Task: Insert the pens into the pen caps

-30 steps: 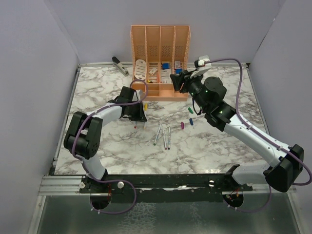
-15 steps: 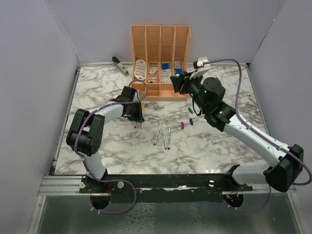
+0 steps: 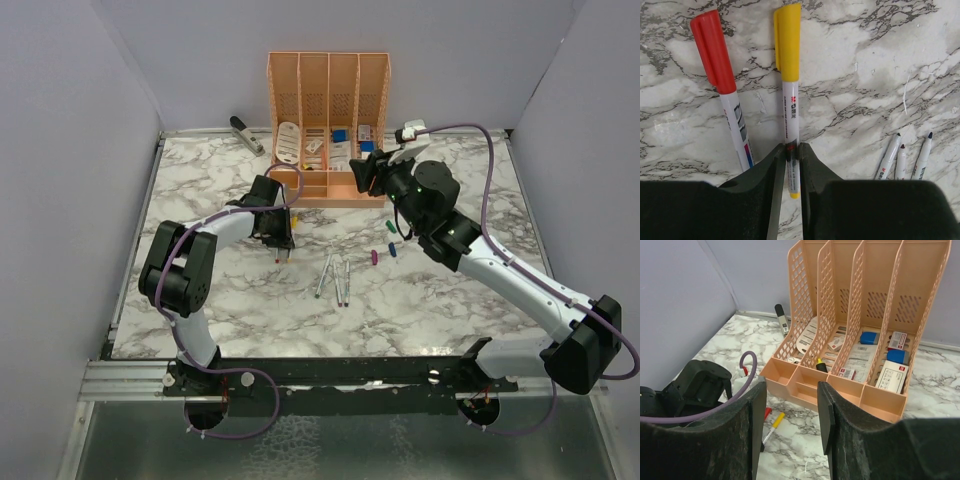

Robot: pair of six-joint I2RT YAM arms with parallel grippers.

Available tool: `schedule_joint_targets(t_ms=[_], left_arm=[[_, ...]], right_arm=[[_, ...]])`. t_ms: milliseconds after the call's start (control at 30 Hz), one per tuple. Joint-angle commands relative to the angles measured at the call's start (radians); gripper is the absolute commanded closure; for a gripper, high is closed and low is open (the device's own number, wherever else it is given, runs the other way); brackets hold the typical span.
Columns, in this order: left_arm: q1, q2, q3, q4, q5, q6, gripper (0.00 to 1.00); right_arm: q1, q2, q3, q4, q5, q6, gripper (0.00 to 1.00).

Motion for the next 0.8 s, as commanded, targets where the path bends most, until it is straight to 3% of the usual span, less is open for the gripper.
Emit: schedule_joint_targets(t_ms=[0, 100, 233, 567, 633, 733, 767], left_arm=[[0.000, 0.009, 0.027, -0.006, -0.024, 0.012, 0.79], [0.000, 0.008, 0.032, -0.005, -0.019, 0.014, 0.76], [0.001, 0.003, 0.044, -0.006, -0.011, 0.013, 0.64], [0.000, -0.096, 0.085, -0.014, 0.059, 0.024, 0.59], [-0.002, -0.140, 0.083, 0.004, 0.073, 0.045, 0.59], [-0.010, -0.180, 0.064, 0.032, 0.084, 0.104, 0.59], [-0.016, -0.190, 0.057, 0.041, 0.092, 0.127, 0.59]], right_arm=[[0.003, -0.010, -0.017, 0.002, 0.019, 0.010, 0.55], [0.003, -0.012, -0.022, 0.004, 0.017, 0.014, 0.55], [0.003, -0.016, -0.029, 0.007, 0.015, 0.016, 0.55], [0.003, -0.027, -0.049, 0.015, 0.061, 0.046, 0.52], [0.003, -0.034, -0.057, 0.010, 0.123, 0.091, 0.41], [0.002, -0.051, -0.076, 0.004, 0.226, 0.160, 0.10], [0.001, -0.060, -0.086, 0.007, 0.264, 0.169, 0.07]])
